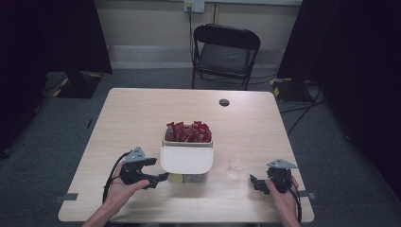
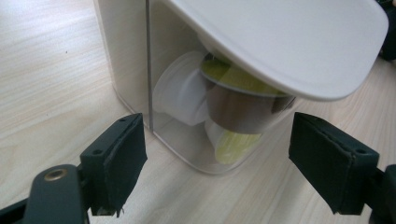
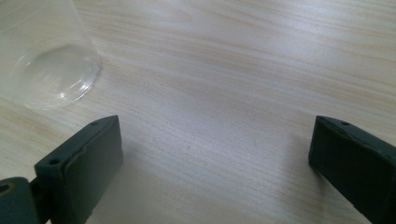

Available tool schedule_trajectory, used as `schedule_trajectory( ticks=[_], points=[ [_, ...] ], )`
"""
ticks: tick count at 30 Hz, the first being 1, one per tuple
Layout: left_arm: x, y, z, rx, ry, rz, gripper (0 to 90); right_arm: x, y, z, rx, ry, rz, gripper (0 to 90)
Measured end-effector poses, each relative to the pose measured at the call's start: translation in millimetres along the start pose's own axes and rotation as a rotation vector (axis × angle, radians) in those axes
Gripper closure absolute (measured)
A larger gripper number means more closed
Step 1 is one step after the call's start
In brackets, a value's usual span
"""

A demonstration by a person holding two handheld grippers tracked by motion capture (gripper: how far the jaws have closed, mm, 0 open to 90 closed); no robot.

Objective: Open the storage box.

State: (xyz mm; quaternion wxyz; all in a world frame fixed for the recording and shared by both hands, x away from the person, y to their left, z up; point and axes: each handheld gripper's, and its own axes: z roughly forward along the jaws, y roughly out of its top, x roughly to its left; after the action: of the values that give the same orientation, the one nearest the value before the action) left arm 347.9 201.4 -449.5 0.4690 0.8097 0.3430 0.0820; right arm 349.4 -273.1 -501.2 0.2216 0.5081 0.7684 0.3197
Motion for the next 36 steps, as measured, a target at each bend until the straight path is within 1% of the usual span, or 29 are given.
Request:
schedule_trajectory(
  ticks=[5,8,9,17,21,23,24,25,26,29,36],
  points=[
    [-1.7,6.2,-0.9,-0.011,-0.022,0.000,17.6,0.0,0.0,0.0,0.000,0.000,0.000,2.2],
    [-2.6,8.8,-2.5,-0.009,-0.016,0.020,18.1,0.0,0.0,0.0,0.000,0.000,0.000,2.2],
    [-2.8,8.9,-2.5,-0.013,-0.019,0.016,18.1,0.0,0.0,0.0,0.000,0.000,0.000,2.2],
    [-2.1,9.2,-3.0,-0.011,-0.014,0.020,17.6,0.0,0.0,0.0,0.000,0.000,0.000,2.2],
    [-2.0,10.0,-2.6,-0.015,-0.026,0.011,17.2,-0.1,0.0,0.1,0.000,0.000,-0.001,2.2],
    [-2.1,10.7,-3.0,-0.016,-0.025,0.017,17.3,0.0,0.0,0.0,0.000,0.000,0.000,2.2],
    [-2.3,11.3,-3.2,-0.018,-0.029,0.014,17.3,-0.1,0.0,0.0,0.000,0.000,0.000,2.2],
    [-2.0,12.5,-3.6,-0.018,-0.029,0.025,17.1,-0.1,0.0,0.0,0.000,0.000,0.000,2.2],
    [-2.1,13.6,-3.8,-0.026,-0.034,0.028,16.7,-0.1,0.0,0.0,0.000,0.000,0.000,2.2],
    [-3.3,16.4,-4.1,-0.027,-0.039,0.022,16.9,0.0,0.0,0.0,0.000,0.000,0.000,2.2],
    [-2.3,20.6,-7.5,-0.039,-0.040,0.023,16.5,-0.1,0.0,0.0,0.000,0.000,0.000,2.2]
  ],
)
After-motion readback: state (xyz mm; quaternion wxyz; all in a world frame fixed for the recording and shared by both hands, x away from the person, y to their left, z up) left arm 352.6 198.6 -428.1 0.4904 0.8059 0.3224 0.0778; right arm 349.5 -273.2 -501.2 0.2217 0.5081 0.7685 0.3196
